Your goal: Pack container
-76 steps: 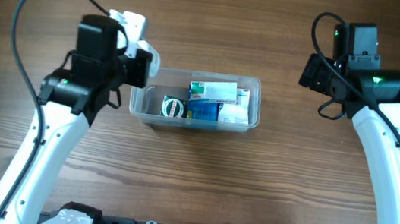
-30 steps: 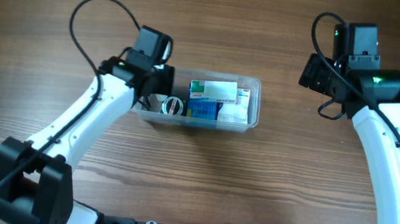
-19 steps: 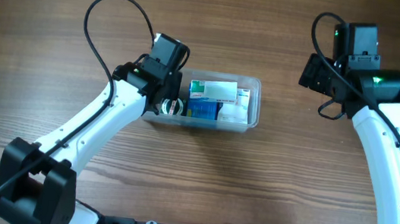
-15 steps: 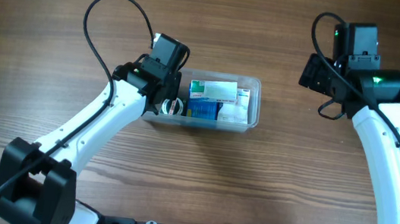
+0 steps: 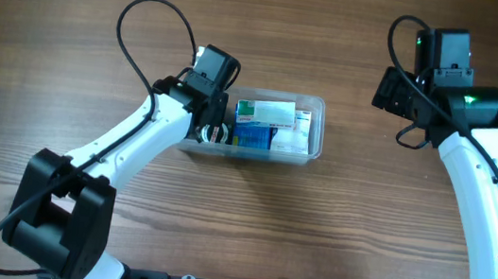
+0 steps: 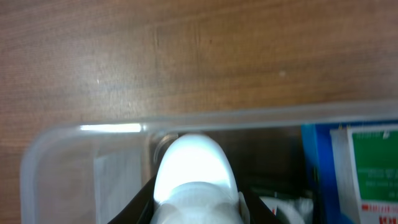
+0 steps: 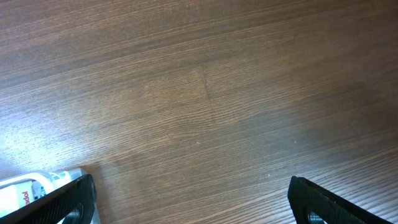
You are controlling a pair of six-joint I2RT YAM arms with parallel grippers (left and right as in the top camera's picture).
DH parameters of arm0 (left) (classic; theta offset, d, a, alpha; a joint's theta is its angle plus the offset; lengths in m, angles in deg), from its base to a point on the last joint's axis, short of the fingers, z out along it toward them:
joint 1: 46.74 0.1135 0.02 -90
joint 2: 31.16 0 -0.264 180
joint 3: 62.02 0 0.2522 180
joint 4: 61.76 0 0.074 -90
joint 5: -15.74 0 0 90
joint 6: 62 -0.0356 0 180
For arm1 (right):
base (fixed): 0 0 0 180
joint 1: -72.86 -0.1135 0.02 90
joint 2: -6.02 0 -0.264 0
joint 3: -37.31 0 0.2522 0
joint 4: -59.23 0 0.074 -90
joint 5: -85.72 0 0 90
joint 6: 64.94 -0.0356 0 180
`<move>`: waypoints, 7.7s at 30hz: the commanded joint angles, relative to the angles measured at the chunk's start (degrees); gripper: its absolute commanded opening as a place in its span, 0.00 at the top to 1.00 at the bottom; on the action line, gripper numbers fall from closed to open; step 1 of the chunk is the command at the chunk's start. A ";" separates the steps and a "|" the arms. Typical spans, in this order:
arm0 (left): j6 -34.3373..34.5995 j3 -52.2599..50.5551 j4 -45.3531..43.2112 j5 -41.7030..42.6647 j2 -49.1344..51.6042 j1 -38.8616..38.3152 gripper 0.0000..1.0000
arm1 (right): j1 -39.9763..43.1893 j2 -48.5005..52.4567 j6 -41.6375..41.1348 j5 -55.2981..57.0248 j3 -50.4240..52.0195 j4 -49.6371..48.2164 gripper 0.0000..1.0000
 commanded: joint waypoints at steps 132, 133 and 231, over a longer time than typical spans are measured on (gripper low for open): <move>13.40 0.15 9.38 -4.11 -33.70 15.65 0.00 | -0.02 -83.32 3.08 -14.12 80.15 -58.38 0.00; 13.42 0.15 9.38 -4.11 -33.70 15.65 0.00 | -0.02 -83.32 3.08 -14.12 80.15 -58.38 0.00; 9.29 -49.53 -24.81 14.73 -88.24 15.61 0.00 | -0.02 -83.32 3.10 -14.12 80.15 -58.38 0.00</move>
